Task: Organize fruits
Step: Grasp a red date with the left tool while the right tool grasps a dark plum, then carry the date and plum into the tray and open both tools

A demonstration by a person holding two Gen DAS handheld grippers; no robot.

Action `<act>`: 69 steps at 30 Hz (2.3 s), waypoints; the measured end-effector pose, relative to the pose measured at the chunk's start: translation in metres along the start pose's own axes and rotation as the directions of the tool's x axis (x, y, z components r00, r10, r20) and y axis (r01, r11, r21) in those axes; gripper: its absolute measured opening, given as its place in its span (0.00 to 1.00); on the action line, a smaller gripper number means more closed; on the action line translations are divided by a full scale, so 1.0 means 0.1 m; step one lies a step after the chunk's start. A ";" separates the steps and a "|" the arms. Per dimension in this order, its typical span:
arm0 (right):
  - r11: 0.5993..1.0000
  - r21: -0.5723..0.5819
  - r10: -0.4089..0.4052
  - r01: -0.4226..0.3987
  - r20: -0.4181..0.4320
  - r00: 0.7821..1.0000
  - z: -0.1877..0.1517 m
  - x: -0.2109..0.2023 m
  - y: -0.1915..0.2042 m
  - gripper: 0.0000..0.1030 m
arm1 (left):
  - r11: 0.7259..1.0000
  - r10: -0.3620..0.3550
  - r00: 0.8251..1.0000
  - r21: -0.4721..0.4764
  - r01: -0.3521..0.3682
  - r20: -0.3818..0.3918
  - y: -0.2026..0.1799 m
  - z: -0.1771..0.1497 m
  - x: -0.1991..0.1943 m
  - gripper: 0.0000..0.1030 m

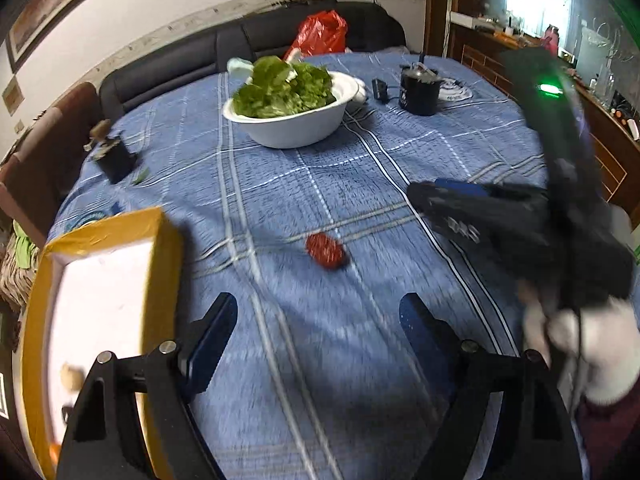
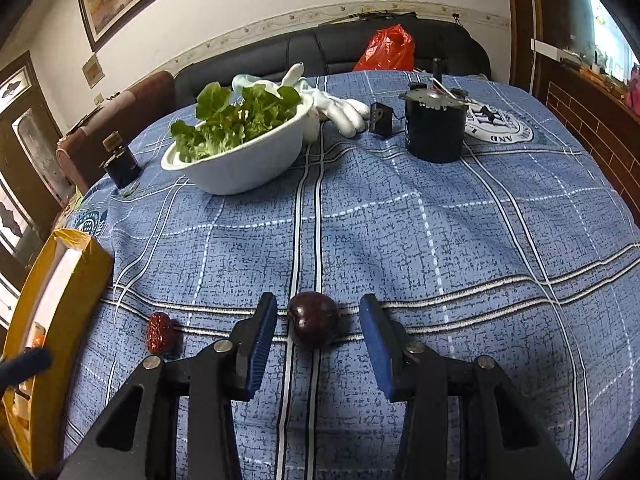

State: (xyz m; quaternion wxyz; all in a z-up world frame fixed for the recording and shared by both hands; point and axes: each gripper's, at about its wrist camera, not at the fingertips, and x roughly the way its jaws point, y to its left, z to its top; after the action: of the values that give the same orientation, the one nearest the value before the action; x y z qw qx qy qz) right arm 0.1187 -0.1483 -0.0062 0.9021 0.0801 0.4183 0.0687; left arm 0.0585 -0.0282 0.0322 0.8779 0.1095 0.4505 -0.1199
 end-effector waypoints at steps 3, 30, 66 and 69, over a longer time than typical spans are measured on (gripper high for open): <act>0.999 0.035 0.036 -0.037 0.007 0.999 -0.01 -0.01 -0.07 0.26 | 1.000 -0.018 1.000 -0.002 0.018 -0.007 0.01 0.15 0.18 0.68; 0.944 0.058 0.320 -0.325 0.083 0.944 -0.02 -0.51 0.11 0.27 | 0.975 0.018 0.986 -0.221 0.019 0.164 0.87 -0.31 -1.01 0.23; 0.911 -0.296 0.283 -0.287 -0.057 0.957 -0.91 -0.81 2.57 0.37 | 0.765 0.203 0.951 -0.644 -0.005 0.233 2.46 -1.67 -1.68 0.70; 0.923 -0.257 0.292 -0.287 -0.017 0.956 -1.01 -1.01 2.42 0.40 | 0.785 0.195 0.944 -0.619 0.012 0.265 2.31 -1.62 -1.80 0.73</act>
State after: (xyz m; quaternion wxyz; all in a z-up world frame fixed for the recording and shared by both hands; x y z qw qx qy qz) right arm -0.0370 0.0774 0.0531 0.8892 0.0240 0.3798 0.2539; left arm -0.0959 0.2590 0.1057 0.9307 -0.1795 0.3130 0.0601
